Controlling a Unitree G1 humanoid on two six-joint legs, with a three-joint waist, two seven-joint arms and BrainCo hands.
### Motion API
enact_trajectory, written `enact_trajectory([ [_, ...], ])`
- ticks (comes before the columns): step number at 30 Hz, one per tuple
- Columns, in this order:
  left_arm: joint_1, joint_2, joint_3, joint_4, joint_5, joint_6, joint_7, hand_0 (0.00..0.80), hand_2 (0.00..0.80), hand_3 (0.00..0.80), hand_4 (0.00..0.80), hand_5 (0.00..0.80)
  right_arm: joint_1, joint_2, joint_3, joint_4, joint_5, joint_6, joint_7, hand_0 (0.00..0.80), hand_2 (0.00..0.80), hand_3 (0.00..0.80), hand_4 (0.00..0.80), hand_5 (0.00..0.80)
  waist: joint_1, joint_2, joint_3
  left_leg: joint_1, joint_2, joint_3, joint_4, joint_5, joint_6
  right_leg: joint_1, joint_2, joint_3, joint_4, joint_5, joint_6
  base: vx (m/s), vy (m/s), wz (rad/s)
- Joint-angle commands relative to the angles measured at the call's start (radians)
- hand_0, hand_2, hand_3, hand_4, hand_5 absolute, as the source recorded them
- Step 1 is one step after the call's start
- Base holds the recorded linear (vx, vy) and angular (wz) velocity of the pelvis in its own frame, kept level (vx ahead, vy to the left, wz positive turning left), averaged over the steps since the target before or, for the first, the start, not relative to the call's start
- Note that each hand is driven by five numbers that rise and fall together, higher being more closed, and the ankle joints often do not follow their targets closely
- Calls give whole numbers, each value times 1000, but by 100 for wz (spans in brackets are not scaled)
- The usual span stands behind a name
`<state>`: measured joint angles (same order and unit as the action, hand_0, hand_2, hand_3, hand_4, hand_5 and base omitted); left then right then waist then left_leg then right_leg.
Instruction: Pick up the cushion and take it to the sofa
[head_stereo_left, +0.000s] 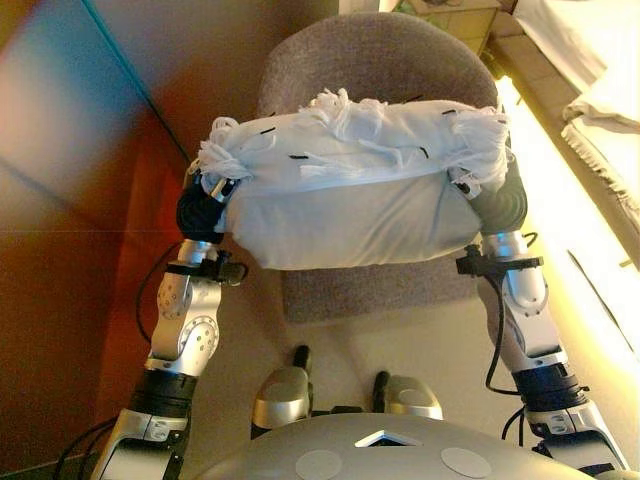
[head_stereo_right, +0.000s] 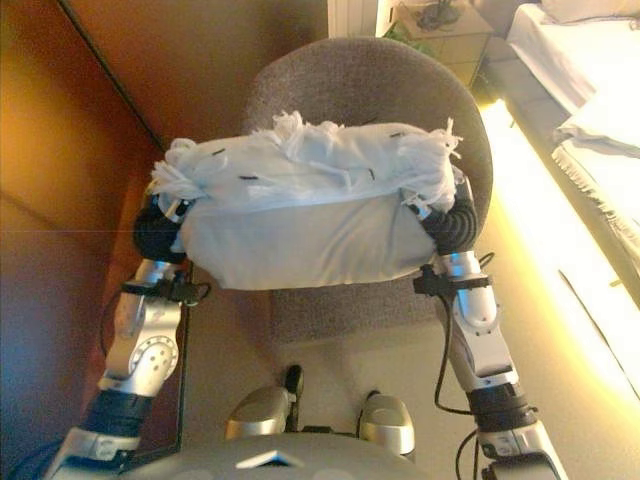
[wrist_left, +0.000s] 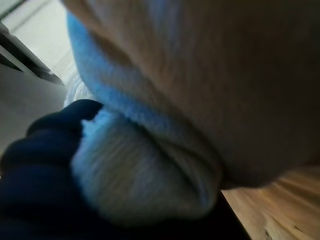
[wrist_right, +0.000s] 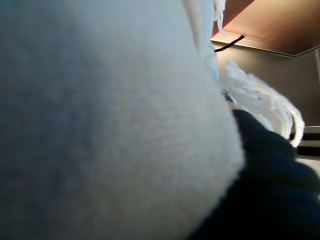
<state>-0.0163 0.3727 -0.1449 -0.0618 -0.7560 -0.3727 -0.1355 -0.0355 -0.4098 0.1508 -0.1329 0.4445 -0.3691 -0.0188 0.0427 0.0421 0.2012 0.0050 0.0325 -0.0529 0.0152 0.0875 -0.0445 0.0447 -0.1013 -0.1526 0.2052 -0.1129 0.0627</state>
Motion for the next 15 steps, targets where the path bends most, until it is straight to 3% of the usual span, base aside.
enact_trajectory([
  [1, -44, -5, -17, -43, 36, -30, -9, 800, 800, 800, 800, 800, -80, 38, 60, -70, -9, -49, 2, 800, 800, 800, 800, 800, 5, -55, -97, 14, -17, 49, 83, -153, 3, 20, -16, 44, -169, 86, 23, 91, -138, -1],
  [4, -35, -22, -35, -28, 41, -32, 6, 800, 800, 800, 800, 800, -83, 42, 63, -27, 12, -22, -5, 800, 800, 800, 800, 800, 0, -68, -81, -18, -24, 68, 205, -191, -9, 31, -24, 39, -183, 96, 6, 66, -122, 3],
  [7, -24, -42, -58, 0, 31, -16, 18, 800, 800, 800, 800, 800, -64, 52, 63, 18, 17, 1, -16, 800, 800, 800, 800, 800, -6, -68, -60, -66, -15, 104, 295, -173, -17, 44, -21, 33, -175, 94, -10, 88, -42, 3],
  [9, -32, -59, -80, 47, 28, 6, 29, 800, 800, 800, 800, 800, -64, 62, 70, 62, 7, 18, -32, 800, 800, 800, 800, 800, -15, -58, -52, -56, -5, 130, 245, -165, -17, 50, -18, 28, -168, 85, -8, 133, 40, 16],
  [11, -51, -67, -111, 101, 55, -5, 52, 800, 800, 800, 800, 800, -76, 61, 88, 97, 17, 43, -52, 800, 800, 800, 800, 800, -23, -48, -49, -39, -11, 113, 190, -161, -13, 43, -14, 41, -166, 79, -3, 105, 78, 6],
  [15, -181, -79, -195, 214, 113, -36, 98, 800, 800, 800, 800, 800, -155, 58, 117, 175, 2, 29, -126, 800, 800, 800, 800, 800, -55, -33, -28, -38, -8, 126, 105, -140, -16, -12, -12, 60, -179, 91, 6, -66, 60, 1],
])
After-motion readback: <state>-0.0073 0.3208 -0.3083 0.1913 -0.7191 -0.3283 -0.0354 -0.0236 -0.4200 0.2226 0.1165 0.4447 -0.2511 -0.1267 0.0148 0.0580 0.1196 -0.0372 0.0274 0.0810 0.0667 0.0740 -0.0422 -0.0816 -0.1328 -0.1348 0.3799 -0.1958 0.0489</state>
